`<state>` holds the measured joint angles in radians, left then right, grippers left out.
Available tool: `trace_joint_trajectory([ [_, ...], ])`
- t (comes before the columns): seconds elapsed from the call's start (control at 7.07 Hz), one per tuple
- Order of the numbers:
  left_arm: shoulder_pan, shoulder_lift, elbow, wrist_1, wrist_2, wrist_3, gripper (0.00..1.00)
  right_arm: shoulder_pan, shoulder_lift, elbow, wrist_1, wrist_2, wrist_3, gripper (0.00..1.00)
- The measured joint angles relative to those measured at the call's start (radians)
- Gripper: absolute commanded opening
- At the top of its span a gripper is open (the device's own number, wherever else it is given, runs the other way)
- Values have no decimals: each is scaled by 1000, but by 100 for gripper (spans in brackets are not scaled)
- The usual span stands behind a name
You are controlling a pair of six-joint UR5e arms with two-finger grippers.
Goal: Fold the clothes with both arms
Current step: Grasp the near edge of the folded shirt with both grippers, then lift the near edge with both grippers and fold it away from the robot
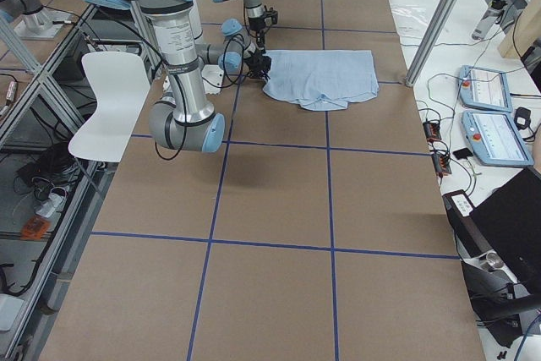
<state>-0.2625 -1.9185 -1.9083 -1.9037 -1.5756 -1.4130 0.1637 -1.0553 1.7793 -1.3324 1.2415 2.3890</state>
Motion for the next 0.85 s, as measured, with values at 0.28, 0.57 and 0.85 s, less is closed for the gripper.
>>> trace_joint_trajectory([
  [0.28, -4, 1, -50, 8, -5, 3, 0, 1, -1, 111, -98, -4, -3, 0],
  [0.57, -6, 1, -184, 113, -9, 5, 0, -21, -3, 285, -271, -5, -3, 0],
  [0.85, -7, -28, -415, 364, -66, 5, 0, -51, 0, 460, -434, -4, -3, 0],
])
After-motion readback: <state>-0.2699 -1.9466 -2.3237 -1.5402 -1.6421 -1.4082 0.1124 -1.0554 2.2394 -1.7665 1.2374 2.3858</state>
